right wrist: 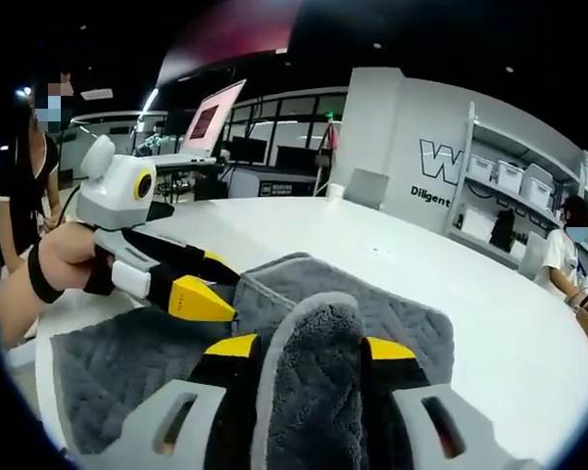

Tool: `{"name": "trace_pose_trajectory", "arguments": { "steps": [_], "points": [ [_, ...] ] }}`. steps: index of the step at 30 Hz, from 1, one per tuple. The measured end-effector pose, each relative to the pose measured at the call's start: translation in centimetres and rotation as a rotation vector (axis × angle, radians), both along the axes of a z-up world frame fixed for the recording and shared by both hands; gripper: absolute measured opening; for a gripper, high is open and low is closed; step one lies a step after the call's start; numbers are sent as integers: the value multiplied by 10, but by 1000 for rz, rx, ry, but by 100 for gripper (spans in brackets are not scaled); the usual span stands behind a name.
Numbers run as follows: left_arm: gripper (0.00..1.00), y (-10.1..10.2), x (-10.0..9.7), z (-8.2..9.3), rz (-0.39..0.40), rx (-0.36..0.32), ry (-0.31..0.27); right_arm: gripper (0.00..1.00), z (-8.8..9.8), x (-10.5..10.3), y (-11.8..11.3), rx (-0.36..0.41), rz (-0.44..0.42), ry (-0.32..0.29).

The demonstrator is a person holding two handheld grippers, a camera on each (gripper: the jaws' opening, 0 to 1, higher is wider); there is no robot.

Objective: Open the folded towel by lifting each exposed corner and separating the folded layers until the towel lies flat within the target outline without major curled edges

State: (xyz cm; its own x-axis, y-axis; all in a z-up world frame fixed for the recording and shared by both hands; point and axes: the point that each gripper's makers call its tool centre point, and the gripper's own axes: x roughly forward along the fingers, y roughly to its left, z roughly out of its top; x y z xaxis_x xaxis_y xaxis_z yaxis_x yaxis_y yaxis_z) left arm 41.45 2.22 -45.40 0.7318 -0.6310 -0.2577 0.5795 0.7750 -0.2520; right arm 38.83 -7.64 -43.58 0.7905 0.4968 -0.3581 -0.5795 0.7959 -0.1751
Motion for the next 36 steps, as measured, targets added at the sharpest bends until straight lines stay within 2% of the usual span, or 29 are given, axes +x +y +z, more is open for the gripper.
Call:
{"name": "trace_pose_trajectory", "arguments": {
  "steps": [2,6,13,18,26,30,36],
  "points": [
    [49,0,0,0,-3,-3,2,25,-1,0,-1,2,-2,4],
    [49,-6,-8,-3,-4,2,7,21,-4,-1,-2,4,-1,14],
    [45,-10,-15,-8,30,0,22,0,2,-6,-5,36,21,-21],
    [45,-15,-20,-9,34,-3,25,0,7,-9,-7,67,32,-37],
    [45,-18,-25,-9,48,-23,38,0,16,-26,-2,86,67,-61],
    [47,-14,-14,-1,61,-91,63,0,20,-32,1,89,82,-80],
    [47,-2,0,6,89,-109,61,0,25,-37,3,88,103,-97]
  ]
}}
